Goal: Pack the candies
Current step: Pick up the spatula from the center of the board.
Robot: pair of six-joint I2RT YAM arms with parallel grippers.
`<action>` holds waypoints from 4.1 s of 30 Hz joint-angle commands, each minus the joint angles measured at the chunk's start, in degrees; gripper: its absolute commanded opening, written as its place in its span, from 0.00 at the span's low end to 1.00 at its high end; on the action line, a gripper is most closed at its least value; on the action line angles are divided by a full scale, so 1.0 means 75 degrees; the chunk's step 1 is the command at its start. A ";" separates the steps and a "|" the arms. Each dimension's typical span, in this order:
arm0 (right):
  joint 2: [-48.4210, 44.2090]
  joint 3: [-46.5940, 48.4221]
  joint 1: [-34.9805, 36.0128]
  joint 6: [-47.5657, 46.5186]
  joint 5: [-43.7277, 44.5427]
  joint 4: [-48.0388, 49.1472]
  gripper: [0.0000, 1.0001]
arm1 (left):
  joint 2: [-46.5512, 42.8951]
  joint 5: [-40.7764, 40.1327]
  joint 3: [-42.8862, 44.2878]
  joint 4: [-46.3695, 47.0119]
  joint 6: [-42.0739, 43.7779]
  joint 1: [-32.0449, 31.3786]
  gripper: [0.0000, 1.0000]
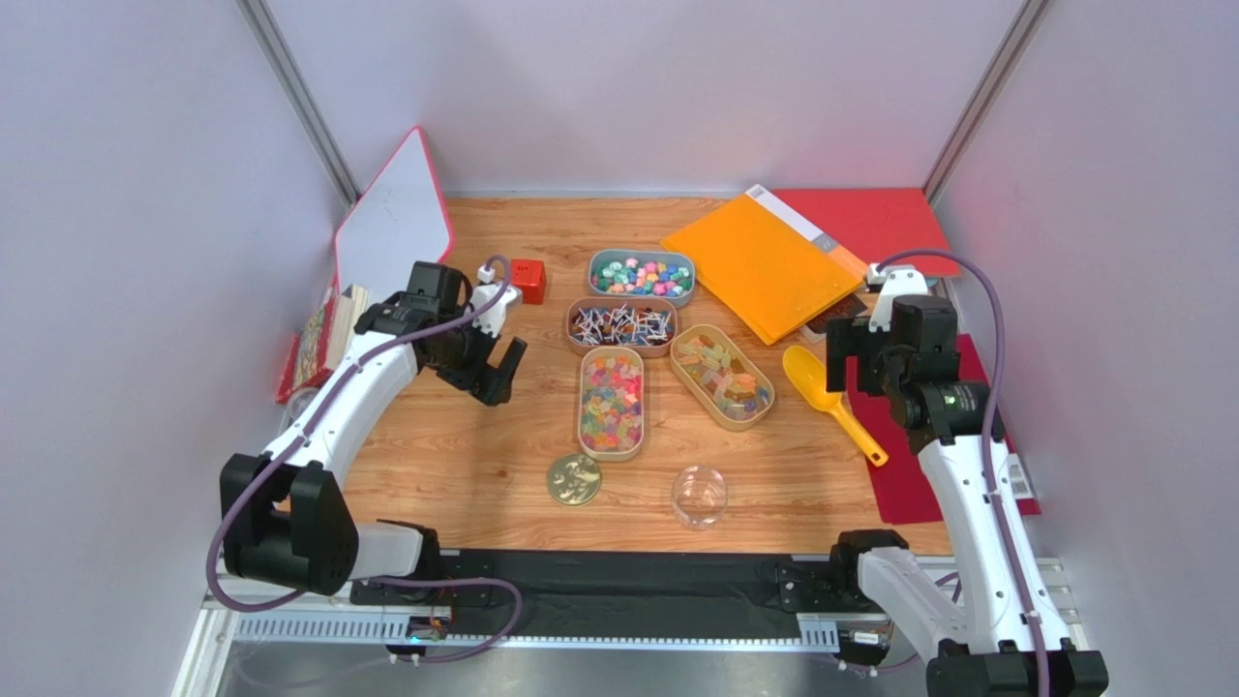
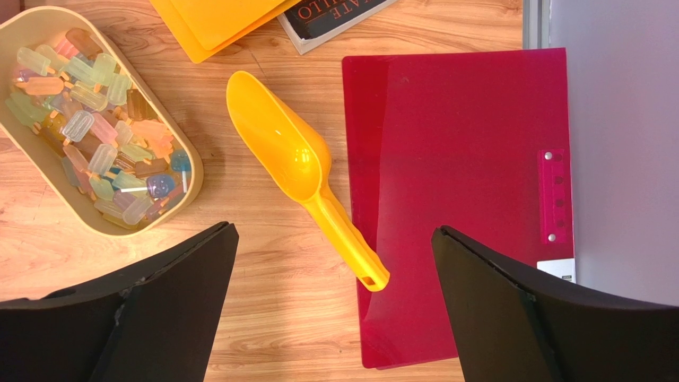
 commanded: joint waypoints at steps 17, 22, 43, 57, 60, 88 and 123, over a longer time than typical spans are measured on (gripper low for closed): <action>-0.0706 -0.0505 -0.0190 -0.2283 -0.1007 0.0147 0.88 | -0.0232 0.2882 0.1060 -0.0435 -0.0608 0.0420 0.84; -0.1210 -0.1479 -0.0202 -0.3256 -0.0666 0.0089 0.77 | -0.0666 0.0891 0.0825 -0.0553 0.0706 -0.0552 0.75; 0.0382 -0.3133 -0.0201 -0.4242 -0.0011 0.2291 0.64 | 0.0201 0.0934 0.2114 -0.0366 0.0672 -0.0905 0.64; 0.1073 -0.3648 -0.0202 -0.4558 -0.0362 0.3206 0.54 | 0.0517 0.0793 0.2278 -0.0389 0.0625 -0.0906 0.64; 0.1226 -0.3730 -0.0201 -0.4664 -0.0421 0.3346 0.49 | 0.0599 0.0782 0.2313 -0.0389 0.0613 -0.0906 0.64; 0.1108 0.0662 0.0477 -0.5286 -0.4346 -0.1377 0.00 | 0.1665 0.4975 0.4867 0.0056 -0.1132 -0.1526 0.61; 0.1930 0.2047 0.2880 -0.5402 -0.3527 -0.0907 0.00 | 0.3166 0.4474 0.5794 0.0712 -0.1719 -0.2851 0.55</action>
